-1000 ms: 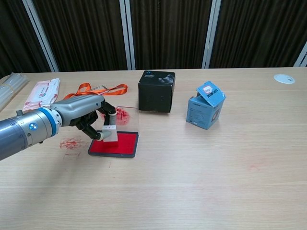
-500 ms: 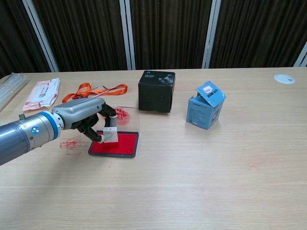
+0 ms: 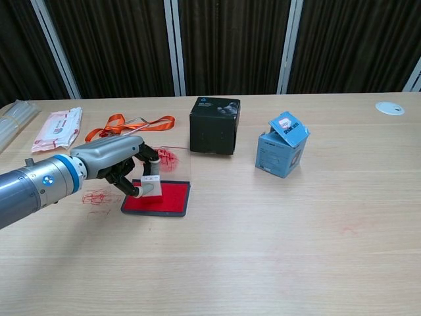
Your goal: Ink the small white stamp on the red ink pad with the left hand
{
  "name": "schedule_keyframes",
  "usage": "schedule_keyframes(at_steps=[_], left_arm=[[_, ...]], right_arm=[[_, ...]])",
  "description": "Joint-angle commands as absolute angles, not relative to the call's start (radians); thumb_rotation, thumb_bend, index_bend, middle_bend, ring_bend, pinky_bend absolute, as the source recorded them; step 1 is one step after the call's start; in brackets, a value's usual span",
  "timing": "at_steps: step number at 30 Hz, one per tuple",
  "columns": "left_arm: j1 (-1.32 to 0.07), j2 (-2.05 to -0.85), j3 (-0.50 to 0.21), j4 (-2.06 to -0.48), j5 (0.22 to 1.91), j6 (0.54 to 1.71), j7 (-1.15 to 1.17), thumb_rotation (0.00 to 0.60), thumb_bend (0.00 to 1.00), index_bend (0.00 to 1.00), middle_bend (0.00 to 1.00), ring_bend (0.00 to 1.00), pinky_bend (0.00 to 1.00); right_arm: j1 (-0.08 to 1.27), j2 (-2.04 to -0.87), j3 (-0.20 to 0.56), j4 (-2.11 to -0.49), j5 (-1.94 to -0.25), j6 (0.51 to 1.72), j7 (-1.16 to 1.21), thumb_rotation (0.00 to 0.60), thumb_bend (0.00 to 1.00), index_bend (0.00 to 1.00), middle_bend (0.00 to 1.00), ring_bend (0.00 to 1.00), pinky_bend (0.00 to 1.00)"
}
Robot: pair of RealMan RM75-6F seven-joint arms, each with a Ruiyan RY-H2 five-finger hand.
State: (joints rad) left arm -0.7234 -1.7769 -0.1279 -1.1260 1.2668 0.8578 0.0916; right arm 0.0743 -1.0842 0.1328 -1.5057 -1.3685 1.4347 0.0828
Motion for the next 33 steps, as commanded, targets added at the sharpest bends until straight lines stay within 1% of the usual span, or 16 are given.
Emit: schedule_keyframes(at_steps=[1, 4, 11, 16, 20, 25, 33], left_arm=[[-0.721, -1.767, -0.135, -1.139, 1.270, 0.872, 0.089, 0.600, 0.39, 0.59, 0.55, 0.85, 0.91], [-0.718, -1.748, -0.146, -1.164, 1.275, 0.892, 0.080, 0.600, 0.39, 0.59, 0.55, 0.85, 0.91], [-0.699, -1.646, -0.165, -1.282, 1.295, 0.942, 0.053, 0.600, 0.39, 0.59, 0.55, 0.85, 0.91], [-0.675, -1.579, -0.154, -1.317, 1.291, 0.951, 0.043, 0.600, 0.39, 0.59, 0.55, 0.85, 0.91], [-0.650, -1.545, -0.132, -1.306, 1.286, 0.951, 0.028, 0.600, 0.39, 0.58, 0.55, 0.85, 0.91], [-0.619, -1.522, -0.097, -1.266, 1.297, 0.949, -0.015, 0.600, 0.36, 0.55, 0.52, 0.85, 0.91], [-0.589, -1.537, -0.051, -1.196, 1.332, 0.947, -0.068, 0.600, 0.36, 0.55, 0.51, 0.85, 0.91]], right_arm=[[0.074, -1.083, 0.133, -1.506, -1.368, 1.435, 0.084, 0.600, 0.00, 0.00, 0.00, 0.00, 0.00], [0.073, -1.083, 0.133, -1.507, -1.369, 1.437, 0.085, 0.600, 0.00, 0.00, 0.00, 0.00, 0.00], [0.072, -1.082, 0.131, -1.512, -1.376, 1.442, 0.083, 0.600, 0.00, 0.00, 0.00, 0.00, 0.00], [0.070, -1.081, 0.129, -1.519, -1.383, 1.448, 0.079, 0.600, 0.00, 0.00, 0.00, 0.00, 0.00], [0.069, -1.079, 0.127, -1.525, -1.386, 1.450, 0.078, 0.600, 0.00, 0.00, 0.00, 0.00, 0.00], [0.068, -1.077, 0.124, -1.534, -1.394, 1.454, 0.074, 0.600, 0.00, 0.00, 0.00, 0.00, 0.00], [0.066, -1.072, 0.122, -1.544, -1.401, 1.461, 0.074, 0.600, 0.00, 0.00, 0.00, 0.00, 0.00]])
